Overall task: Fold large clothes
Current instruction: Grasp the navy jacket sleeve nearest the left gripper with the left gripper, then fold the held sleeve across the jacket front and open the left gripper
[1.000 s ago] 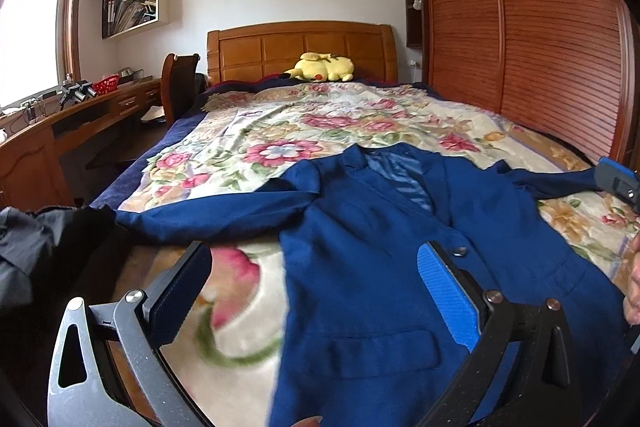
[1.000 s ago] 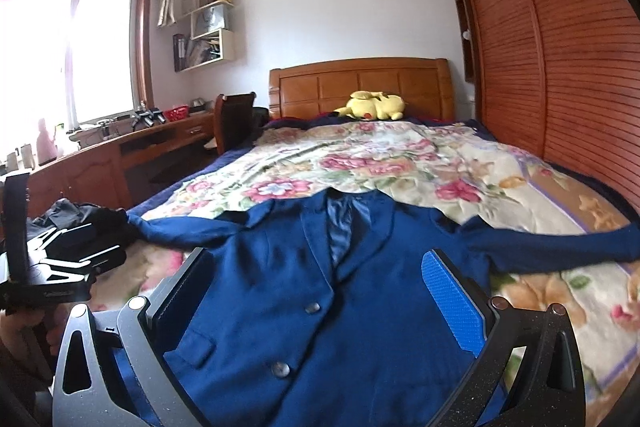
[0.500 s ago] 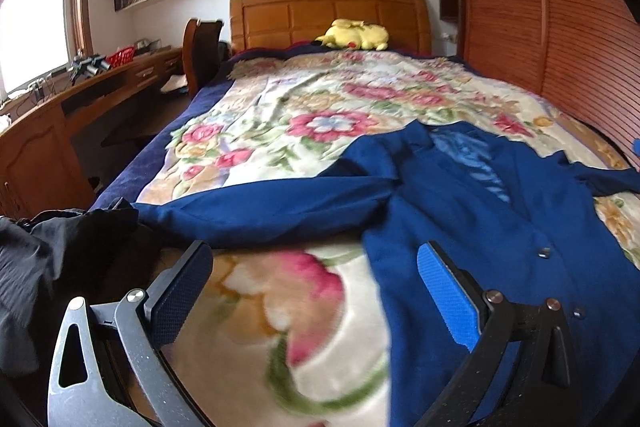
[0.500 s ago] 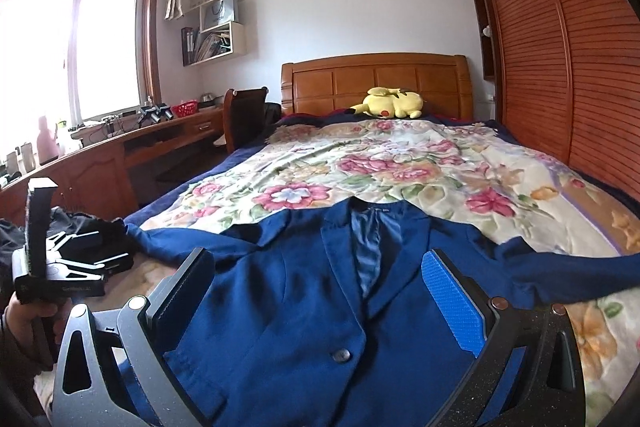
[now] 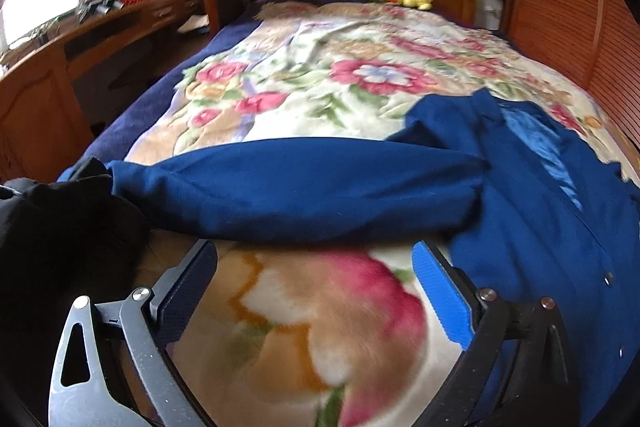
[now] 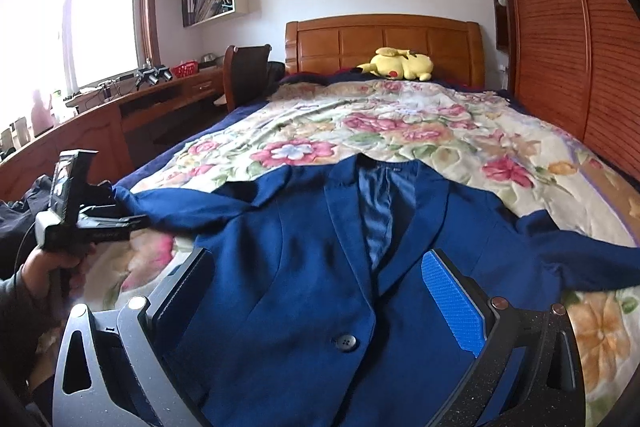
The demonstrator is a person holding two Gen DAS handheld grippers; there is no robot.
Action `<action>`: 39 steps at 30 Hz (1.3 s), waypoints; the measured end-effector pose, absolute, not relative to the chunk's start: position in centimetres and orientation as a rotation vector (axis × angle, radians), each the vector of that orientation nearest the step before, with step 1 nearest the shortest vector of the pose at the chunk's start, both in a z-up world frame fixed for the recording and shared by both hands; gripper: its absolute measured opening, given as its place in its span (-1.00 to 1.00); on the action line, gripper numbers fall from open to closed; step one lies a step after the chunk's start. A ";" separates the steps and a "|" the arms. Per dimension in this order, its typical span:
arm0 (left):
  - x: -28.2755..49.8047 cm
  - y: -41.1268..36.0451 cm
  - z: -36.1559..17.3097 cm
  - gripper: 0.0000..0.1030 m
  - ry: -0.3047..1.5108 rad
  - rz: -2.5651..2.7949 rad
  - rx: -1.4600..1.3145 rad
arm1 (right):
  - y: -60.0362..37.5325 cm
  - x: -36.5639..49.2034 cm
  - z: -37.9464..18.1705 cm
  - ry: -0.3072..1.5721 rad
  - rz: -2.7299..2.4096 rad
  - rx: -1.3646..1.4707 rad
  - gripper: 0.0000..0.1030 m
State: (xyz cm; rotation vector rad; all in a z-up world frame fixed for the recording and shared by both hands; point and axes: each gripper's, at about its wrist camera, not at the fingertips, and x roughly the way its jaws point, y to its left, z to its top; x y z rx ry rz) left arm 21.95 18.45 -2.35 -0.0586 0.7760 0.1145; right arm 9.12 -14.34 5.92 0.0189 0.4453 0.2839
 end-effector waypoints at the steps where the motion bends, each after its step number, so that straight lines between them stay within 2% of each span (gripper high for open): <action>1: 22.4 18.7 -2.5 0.91 0.781 0.121 -0.073 | -14.3 9.2 5.9 0.451 0.287 0.019 1.00; 9: 25.4 20.6 -3.5 0.91 0.834 0.168 -0.213 | -13.6 8.9 6.0 0.489 0.311 -0.037 1.00; 24: 27.5 21.4 -6.7 0.91 0.932 0.204 -0.304 | -13.4 8.9 5.8 0.497 0.316 -0.057 1.00; 26: 27.9 21.6 -6.6 0.71 0.931 0.185 -0.313 | -13.4 8.8 5.8 0.496 0.316 -0.058 1.00; 27: 28.0 21.8 -6.6 0.53 0.934 0.178 -0.321 | -13.4 8.8 5.9 0.495 0.316 -0.058 1.00; 28: 28.1 21.9 -6.6 0.26 0.935 0.172 -0.331 | -13.4 8.8 5.9 0.493 0.316 -0.058 1.00; 32: 28.4 22.1 -6.3 -0.31 0.953 0.119 -0.359 | -13.5 8.6 6.0 0.482 0.317 -0.057 1.00; 33: 28.4 21.9 -6.1 -0.56 0.954 0.109 -0.355 | -13.5 8.5 6.1 0.479 0.319 -0.052 1.00; 34: 28.3 21.6 -5.8 -0.71 0.951 0.103 -0.342 | -13.6 8.3 6.1 0.475 0.321 -0.050 1.00; 39: 27.0 18.8 -2.4 -0.84 0.862 0.095 -0.196 | -13.9 7.9 6.3 0.459 0.324 -0.045 1.00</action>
